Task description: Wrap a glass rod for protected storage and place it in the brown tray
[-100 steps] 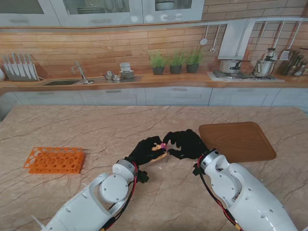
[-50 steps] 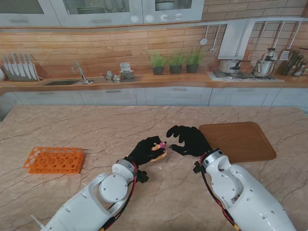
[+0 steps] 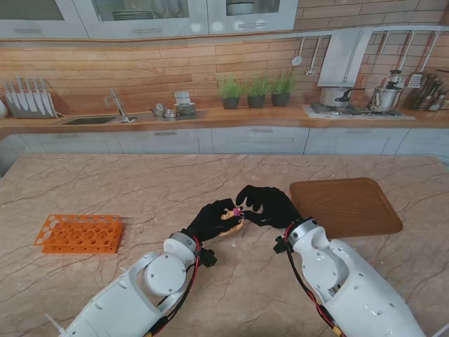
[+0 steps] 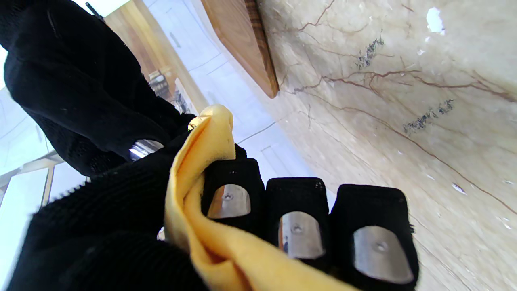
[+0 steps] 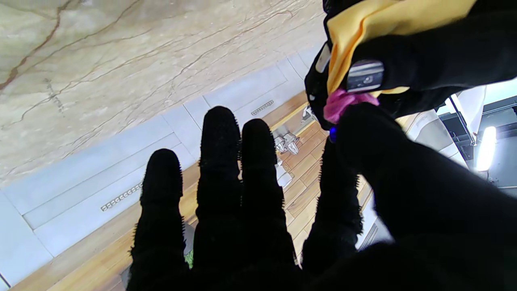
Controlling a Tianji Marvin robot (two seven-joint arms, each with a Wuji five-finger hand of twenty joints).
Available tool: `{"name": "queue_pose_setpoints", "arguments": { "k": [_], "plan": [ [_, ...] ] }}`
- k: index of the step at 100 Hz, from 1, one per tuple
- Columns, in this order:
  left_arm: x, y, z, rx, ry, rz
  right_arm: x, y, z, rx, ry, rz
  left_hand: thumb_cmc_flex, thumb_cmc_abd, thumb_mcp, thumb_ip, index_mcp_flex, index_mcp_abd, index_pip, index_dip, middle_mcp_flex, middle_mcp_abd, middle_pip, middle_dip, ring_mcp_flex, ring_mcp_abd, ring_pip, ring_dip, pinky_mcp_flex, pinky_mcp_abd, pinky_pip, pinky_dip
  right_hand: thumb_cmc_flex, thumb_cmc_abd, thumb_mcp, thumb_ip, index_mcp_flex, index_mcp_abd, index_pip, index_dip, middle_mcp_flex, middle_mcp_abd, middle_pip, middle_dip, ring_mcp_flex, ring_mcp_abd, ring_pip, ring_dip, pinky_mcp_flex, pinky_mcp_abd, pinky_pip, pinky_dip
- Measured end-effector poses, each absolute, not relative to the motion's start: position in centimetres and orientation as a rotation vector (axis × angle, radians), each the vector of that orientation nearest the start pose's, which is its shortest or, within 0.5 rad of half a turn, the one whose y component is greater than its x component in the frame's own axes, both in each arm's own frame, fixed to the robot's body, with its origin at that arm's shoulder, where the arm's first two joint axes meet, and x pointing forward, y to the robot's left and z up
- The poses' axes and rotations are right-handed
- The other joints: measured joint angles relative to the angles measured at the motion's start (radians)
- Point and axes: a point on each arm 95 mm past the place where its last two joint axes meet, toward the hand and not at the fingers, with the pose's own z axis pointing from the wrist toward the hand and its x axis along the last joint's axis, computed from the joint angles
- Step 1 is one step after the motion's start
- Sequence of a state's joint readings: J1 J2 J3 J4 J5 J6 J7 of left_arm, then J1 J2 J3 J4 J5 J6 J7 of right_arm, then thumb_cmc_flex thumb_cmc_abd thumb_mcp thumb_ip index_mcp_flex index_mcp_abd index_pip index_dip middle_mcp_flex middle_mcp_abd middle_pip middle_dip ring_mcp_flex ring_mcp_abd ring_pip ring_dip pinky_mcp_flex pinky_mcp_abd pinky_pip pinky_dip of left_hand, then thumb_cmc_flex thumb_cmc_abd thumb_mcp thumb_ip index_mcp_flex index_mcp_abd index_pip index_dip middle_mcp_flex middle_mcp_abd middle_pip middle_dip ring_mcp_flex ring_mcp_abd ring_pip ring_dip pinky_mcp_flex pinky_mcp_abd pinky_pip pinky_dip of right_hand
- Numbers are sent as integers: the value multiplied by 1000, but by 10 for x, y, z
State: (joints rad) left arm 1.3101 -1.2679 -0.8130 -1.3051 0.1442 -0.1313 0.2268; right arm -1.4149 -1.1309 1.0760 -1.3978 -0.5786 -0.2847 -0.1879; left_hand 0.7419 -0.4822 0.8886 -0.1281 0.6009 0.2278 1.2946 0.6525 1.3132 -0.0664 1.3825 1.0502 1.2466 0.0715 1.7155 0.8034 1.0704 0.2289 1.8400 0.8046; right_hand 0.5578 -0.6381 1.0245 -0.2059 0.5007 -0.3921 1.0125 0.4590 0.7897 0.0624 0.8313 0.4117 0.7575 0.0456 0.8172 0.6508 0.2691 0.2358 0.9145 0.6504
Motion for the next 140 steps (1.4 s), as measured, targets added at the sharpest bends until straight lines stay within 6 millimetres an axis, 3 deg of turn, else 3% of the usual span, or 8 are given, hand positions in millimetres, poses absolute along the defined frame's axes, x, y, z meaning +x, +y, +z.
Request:
{"name": "queue_pose_setpoints", "arguments": {
  "k": [32, 58, 82, 96, 103, 118, 133, 140],
  "plan": [
    [418, -136, -363, -1928, 1109, -2159, 430, 41, -336, -1745, -1632, -2529, 1, 2, 12, 2, 0, 0, -10, -7, 0, 0, 1, 0, 0, 0, 0, 0, 4, -1, 0, 26, 78, 27, -54, -34, 99, -41, 62, -36, 164, -29, -25, -15, 49, -2, 13, 0, 12, 0, 0, 0],
    [418, -134, -364, -1925, 1107, -2165, 431, 45, -337, -1752, -1629, -2497, -57, -39, 47, 26, -23, -15, -103, -165, 0, -5, 1, 0, 0, -12, 1, 2, 5, -20, 0, 36, 103, 27, -58, -34, 110, -40, 62, -40, 206, -30, -31, -15, 63, -2, 22, 0, 15, -1, 0, 0],
    [419, -132, -367, -1882, 1123, -2174, 432, 46, -338, -1762, -1635, -2477, -262, -40, -115, 59, -20, -15, -250, -77, 0, -25, 1, 10, 0, -38, 1, 12, 8, -50, 0, 43, 103, 27, -53, -34, 118, -37, 53, -61, 206, -30, -50, -16, 63, -2, 22, 0, 17, -1, 0, 0],
    [419, -131, -368, -1891, 1110, -2178, 432, 48, -338, -1759, -1643, -2471, -271, -39, -135, 63, -20, -15, -275, -77, 0, -29, 1, 10, 0, -39, 1, 12, 9, -51, 0, 51, 102, 24, -38, -34, 115, -36, 48, -61, 204, -30, -55, -16, 63, -2, 22, 0, 17, -1, 0, 0],
    [419, -130, -369, -1913, 1090, -2184, 433, 48, -337, -1753, -1647, -2471, -270, 43, -189, 80, -20, -15, -291, -77, 0, -33, 1, 10, 0, -40, 1, 12, 9, -51, 0, 55, 101, 23, -9, -35, 114, -36, 46, -63, 192, -29, -55, -16, 61, -2, 22, 0, 17, -1, 0, 0],
    [417, -130, -368, -1989, 1025, -2206, 433, 51, -338, -1740, -1671, -2446, -263, 238, -231, 73, -46, -15, -315, -115, 0, -31, 1, 10, 0, -36, 2, 13, 9, -43, 1, 65, 90, -42, 33, -21, 77, -36, 0, -41, 148, -19, -56, -16, 50, -2, 22, 0, 17, -1, 1, 0],
    [416, -132, -367, -1990, 1031, -2201, 431, 53, -341, -1724, -1711, -2391, -154, 237, -193, 24, -61, -13, -303, -152, 0, -22, 1, 10, 0, -28, 2, 13, 9, -34, 1, 66, 79, -64, 31, -17, 28, -20, -51, 11, 98, 7, -57, -15, 49, -2, 11, 0, 17, -1, 1, 0],
    [416, -131, -367, -1995, 1030, -2198, 430, 53, -341, -1723, -1716, -2369, -120, 228, -193, 4, -63, -12, -289, -162, 0, -18, 1, 10, 0, -25, 3, 13, 9, -32, 1, 67, 74, -73, 33, 26, 19, -2, -83, 53, 88, 15, -69, -15, 49, -2, 11, 0, 23, -1, 1, 0]
  ]
}}
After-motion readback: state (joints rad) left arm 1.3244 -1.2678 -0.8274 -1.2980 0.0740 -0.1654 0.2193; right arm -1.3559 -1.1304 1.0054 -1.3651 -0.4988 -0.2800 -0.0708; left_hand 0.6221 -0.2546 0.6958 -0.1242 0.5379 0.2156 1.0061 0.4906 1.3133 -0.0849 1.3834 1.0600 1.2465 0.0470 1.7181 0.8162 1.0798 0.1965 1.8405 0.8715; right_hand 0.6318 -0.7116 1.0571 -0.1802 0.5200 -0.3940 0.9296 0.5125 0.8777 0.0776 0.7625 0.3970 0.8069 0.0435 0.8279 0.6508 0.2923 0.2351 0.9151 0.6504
